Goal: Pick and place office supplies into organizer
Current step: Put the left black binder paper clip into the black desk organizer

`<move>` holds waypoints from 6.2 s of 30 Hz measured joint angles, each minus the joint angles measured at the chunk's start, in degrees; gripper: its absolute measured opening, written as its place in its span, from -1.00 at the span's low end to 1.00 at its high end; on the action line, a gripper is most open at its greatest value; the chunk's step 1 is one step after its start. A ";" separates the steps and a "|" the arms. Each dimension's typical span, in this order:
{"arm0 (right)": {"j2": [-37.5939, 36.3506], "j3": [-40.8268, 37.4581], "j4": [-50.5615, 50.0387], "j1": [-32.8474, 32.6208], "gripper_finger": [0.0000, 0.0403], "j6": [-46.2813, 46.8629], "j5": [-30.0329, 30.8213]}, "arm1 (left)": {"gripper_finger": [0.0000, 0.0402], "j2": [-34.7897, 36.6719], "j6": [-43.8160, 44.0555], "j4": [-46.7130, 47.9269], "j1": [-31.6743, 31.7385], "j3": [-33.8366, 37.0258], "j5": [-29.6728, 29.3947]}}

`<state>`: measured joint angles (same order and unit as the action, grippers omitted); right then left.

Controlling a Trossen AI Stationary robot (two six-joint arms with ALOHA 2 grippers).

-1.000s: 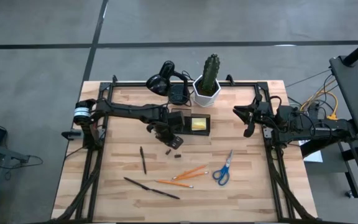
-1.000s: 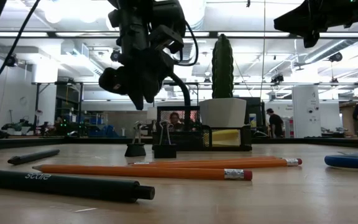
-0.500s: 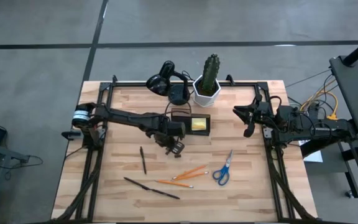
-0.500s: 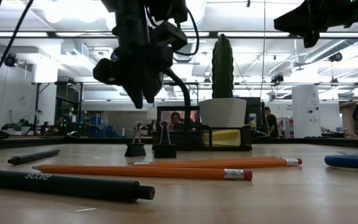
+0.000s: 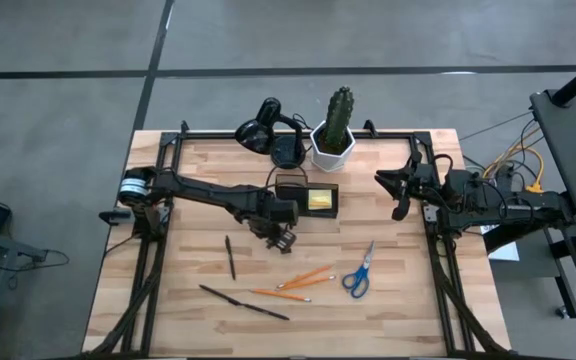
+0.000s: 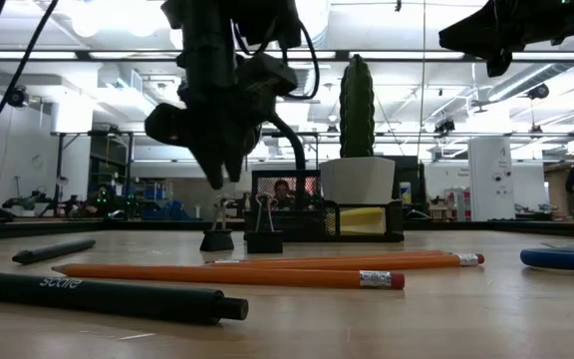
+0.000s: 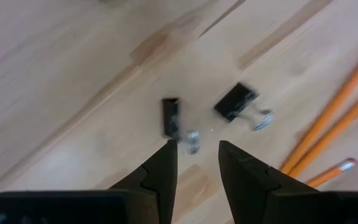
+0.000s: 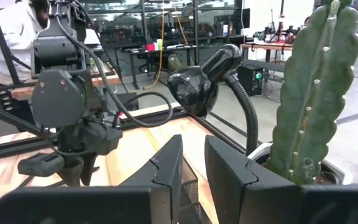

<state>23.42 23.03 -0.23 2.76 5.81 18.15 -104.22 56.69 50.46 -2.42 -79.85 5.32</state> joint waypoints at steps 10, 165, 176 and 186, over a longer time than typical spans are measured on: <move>0.00 0.00 0.00 0.00 -0.72 -0.20 0.00 | -0.50 -0.02 -0.22 -0.60 -1.05 0.82 -2.78; -0.02 -0.01 -1.36 0.00 -0.72 0.04 -0.01 | -1.00 -1.15 -42.17 -20.82 7.30 0.80 -17.98; -0.02 -0.02 -2.07 0.00 -0.72 0.00 0.00 | -1.00 -3.50 -48.07 -21.75 7.30 0.82 -17.99; -0.02 -0.01 -2.63 0.00 -0.72 0.16 0.00 | -1.00 -4.72 -48.17 -21.38 7.30 0.87 -19.80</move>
<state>23.40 23.01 -2.86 2.76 5.96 18.15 -108.95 8.51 29.08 4.89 -78.98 -14.47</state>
